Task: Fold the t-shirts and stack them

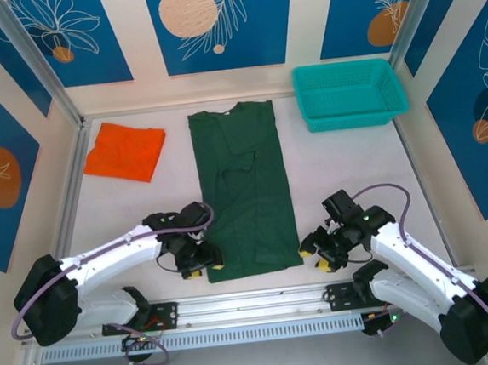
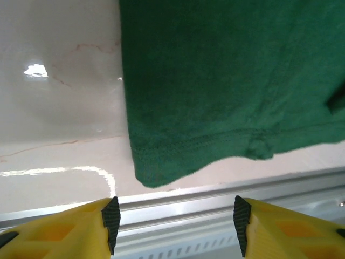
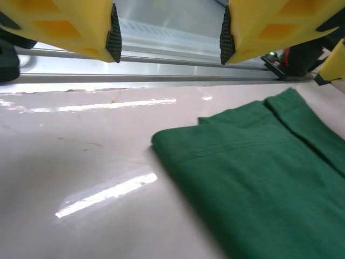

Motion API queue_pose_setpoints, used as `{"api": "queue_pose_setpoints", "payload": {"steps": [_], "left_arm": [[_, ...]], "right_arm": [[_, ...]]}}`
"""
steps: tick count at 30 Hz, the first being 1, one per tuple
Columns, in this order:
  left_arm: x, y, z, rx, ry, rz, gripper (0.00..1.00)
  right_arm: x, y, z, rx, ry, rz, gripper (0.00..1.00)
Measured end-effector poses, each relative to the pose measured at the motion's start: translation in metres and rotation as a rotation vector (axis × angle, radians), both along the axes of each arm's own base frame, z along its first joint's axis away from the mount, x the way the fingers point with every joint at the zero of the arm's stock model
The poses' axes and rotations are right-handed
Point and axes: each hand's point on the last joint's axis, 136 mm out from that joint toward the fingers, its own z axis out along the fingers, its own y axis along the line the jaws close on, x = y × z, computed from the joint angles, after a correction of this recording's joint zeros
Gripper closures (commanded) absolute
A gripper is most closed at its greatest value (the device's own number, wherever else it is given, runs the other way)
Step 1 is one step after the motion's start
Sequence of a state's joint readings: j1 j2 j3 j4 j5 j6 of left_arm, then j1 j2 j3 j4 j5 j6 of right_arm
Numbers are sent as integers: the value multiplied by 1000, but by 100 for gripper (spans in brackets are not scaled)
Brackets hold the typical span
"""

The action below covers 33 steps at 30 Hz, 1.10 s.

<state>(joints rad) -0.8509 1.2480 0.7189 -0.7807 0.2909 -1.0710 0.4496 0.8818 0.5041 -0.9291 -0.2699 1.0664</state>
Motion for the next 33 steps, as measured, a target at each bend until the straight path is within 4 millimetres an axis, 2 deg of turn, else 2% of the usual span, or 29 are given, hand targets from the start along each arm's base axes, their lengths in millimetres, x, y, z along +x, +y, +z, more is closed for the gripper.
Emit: {"api": "queue_pose_setpoints", "payload": {"steps": [4, 10, 13, 19, 24, 27, 30, 33], "left_arm": [[-1, 6, -17, 38, 18, 63, 43], [1, 3, -35, 45, 33, 123, 50], [4, -2, -41, 40, 37, 127, 52], [1, 0, -45, 77, 68, 120, 61], [0, 2, -47, 104, 82, 101, 65], [0, 3, -47, 120, 92, 86, 71], [0, 2, -47, 138, 105, 63, 78], [1, -2, -49, 138, 122, 48, 95]], "right_arm": [[1, 2, -13, -7, 43, 63, 46], [12, 12, -20, 27, 16, 112, 48], [15, 15, -26, 29, 28, 127, 49], [16, 14, -44, -4, 87, 156, 53], [19, 18, -44, -10, 84, 182, 57], [27, 24, -44, -14, 60, 210, 63], [34, 29, -45, -18, 45, 237, 74], [34, 30, -50, -32, 64, 252, 89]]}}
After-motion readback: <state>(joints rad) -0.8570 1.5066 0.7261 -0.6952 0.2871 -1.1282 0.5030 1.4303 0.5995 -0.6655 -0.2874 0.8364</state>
